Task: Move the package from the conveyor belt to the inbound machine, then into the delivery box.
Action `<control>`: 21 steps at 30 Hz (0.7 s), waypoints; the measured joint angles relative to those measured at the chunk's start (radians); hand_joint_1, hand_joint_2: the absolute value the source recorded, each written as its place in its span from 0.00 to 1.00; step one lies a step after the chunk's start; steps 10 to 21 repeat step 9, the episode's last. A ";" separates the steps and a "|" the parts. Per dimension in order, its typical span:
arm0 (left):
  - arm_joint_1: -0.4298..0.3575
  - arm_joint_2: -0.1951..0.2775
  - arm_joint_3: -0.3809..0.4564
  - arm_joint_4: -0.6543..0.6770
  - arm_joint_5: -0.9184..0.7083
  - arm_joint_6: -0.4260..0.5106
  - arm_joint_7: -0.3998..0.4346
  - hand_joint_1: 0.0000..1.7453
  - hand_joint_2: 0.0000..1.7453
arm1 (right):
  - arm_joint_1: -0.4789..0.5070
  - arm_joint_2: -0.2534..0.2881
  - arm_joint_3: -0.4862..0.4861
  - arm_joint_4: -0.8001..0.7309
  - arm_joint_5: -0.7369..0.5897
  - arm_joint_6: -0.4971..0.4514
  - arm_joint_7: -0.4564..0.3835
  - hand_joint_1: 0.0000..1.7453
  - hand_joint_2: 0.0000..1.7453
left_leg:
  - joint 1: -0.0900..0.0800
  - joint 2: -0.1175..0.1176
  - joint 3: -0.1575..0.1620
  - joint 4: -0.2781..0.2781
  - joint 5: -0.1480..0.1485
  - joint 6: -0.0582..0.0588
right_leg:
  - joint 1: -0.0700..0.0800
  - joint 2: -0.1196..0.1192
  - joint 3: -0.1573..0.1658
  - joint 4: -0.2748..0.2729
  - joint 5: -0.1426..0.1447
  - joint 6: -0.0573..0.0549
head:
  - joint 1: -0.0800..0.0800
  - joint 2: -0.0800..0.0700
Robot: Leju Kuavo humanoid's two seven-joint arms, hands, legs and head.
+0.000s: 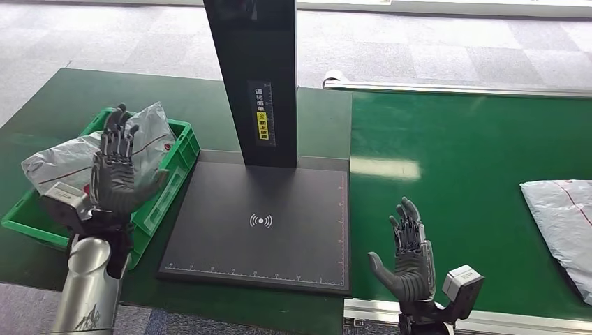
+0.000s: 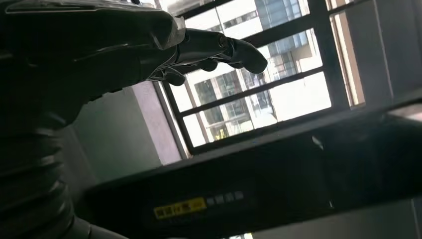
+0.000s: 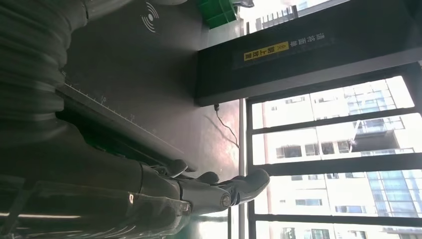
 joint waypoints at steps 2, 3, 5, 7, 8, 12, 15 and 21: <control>0.051 -0.021 -0.039 -0.031 -0.004 -0.011 0.015 0.00 1.00 | 0.000 0.000 0.006 0.005 0.009 0.000 0.001 0.00 1.00 | 0.000 0.000 0.000 0.000 0.000 0.000 | 0.000 0.000 0.000 0.000 0.000 0.000 | 0.000 0.000; 0.072 -0.031 -0.054 -0.039 0.002 -0.023 0.028 0.00 1.00 | 0.000 0.000 0.009 0.007 0.017 -0.001 0.003 0.00 1.00 | 0.000 0.000 0.000 0.000 0.000 0.000 | 0.000 0.000 0.000 0.000 0.000 0.000 | 0.000 0.000; 0.115 -0.056 -0.080 -0.038 0.036 -0.055 0.050 0.00 1.00 | 0.001 0.002 0.016 0.010 0.037 -0.002 0.009 0.00 1.00 | 0.000 0.000 0.000 0.000 -0.001 0.000 | 0.000 0.000 0.000 0.000 0.000 0.000 | 0.000 0.000; 0.164 -0.088 -0.108 -0.017 0.064 -0.072 0.052 0.00 1.00 | 0.001 0.004 0.026 0.013 0.059 -0.002 0.016 0.00 1.00 | 0.000 0.000 0.000 0.000 -0.001 0.000 | 0.000 0.000 0.000 0.000 0.000 0.000 | 0.000 0.000; 0.187 -0.105 -0.124 0.001 0.065 -0.067 0.046 0.00 1.00 | 0.001 0.006 0.032 0.014 0.069 -0.003 0.020 0.00 1.00 | 0.000 0.000 0.000 0.000 -0.001 0.000 | 0.000 0.000 0.000 0.000 0.000 0.000 | 0.000 0.000; 0.198 -0.115 -0.133 0.011 0.064 -0.064 0.042 0.00 1.00 | 0.001 0.007 0.035 0.015 0.074 -0.003 0.022 0.00 1.00 | 0.000 0.000 0.000 0.000 -0.001 0.000 | 0.000 0.000 0.000 0.000 0.000 0.000 | 0.000 0.000; 0.198 -0.115 -0.133 0.011 0.064 -0.064 0.042 0.00 1.00 | 0.001 0.007 0.035 0.015 0.074 -0.003 0.022 0.00 1.00 | 0.000 0.000 0.000 0.000 -0.001 0.000 | 0.000 0.000 0.000 0.000 0.000 0.000 | 0.000 0.000; 0.198 -0.115 -0.133 0.011 0.064 -0.064 0.042 0.00 1.00 | 0.001 0.007 0.035 0.015 0.074 -0.003 0.022 0.00 1.00 | 0.000 0.000 0.000 0.000 -0.001 0.000 | 0.000 0.000 0.000 0.000 0.000 0.000 | 0.000 0.000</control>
